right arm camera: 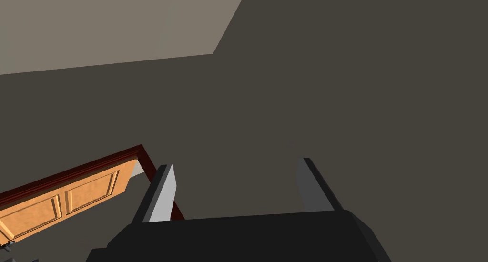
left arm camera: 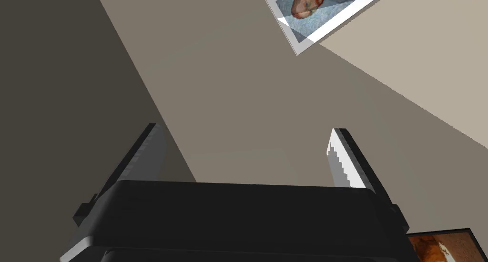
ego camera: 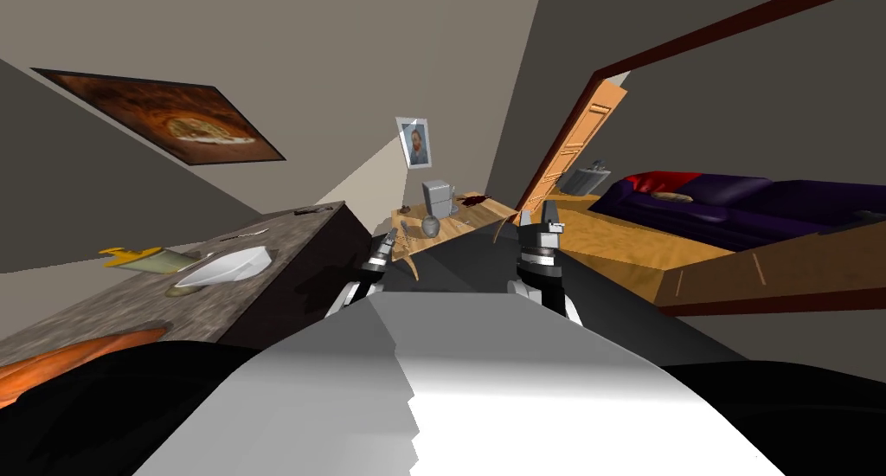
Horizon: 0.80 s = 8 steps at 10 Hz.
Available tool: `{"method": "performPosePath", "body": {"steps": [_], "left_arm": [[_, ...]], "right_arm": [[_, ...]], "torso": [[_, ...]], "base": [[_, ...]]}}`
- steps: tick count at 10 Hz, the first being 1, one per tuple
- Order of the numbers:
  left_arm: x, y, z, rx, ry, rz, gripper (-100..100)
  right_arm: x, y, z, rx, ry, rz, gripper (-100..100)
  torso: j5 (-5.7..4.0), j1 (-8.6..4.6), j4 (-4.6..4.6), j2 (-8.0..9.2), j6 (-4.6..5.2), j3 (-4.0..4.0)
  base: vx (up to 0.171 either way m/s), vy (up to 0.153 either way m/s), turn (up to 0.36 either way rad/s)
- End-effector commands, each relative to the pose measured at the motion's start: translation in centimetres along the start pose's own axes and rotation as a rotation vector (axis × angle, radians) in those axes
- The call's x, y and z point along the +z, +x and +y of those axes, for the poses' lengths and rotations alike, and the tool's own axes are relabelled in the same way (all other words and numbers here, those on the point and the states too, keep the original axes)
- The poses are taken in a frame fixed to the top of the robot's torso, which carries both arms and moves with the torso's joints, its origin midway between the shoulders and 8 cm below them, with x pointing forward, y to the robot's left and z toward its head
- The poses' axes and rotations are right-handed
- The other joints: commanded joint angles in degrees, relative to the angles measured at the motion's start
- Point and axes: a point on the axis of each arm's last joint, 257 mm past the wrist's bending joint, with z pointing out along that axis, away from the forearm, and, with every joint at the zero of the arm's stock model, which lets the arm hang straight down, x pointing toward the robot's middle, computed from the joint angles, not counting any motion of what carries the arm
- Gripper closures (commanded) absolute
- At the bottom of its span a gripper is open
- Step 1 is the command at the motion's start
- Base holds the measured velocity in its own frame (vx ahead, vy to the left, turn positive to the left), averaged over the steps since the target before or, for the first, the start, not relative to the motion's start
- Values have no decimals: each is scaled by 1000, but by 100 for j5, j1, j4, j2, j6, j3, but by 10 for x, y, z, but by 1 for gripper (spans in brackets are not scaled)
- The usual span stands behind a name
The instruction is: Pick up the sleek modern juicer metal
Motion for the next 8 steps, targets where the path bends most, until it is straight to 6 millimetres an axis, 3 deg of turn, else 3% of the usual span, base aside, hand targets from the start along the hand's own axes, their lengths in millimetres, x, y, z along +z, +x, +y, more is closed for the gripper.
{"method": "performPosePath", "body": {"steps": [1, 5, 7, 8], "left_arm": [[-6, 8, 24, 60, -44, 45, -100], [-16, 36, 74, 212, -122, 149, -100], [-22, 46, 93, 248, -150, 183, -100], [-22, 46, 93, 248, -150, 183, -100]], "right_arm": [[0, 0, 0, 0, 0, 0, 0], [0, 0, 0, 0, 0, 0, 0], [0, 0, 0, 0, 0, 0, 0], [0, 0, 0, 0, 0, 0, 0]], "torso": [[0, 0, 0, 0, 0, 0], [2, 13, -5, -24, 0, -14], [3, 18, -7, -31, -1, -18], [4, 20, -7, -32, 0, -19]], "base": [[-23, -34, -60], [5, -12, -60], [25, 9, -38], [21, 10, -18]]}}
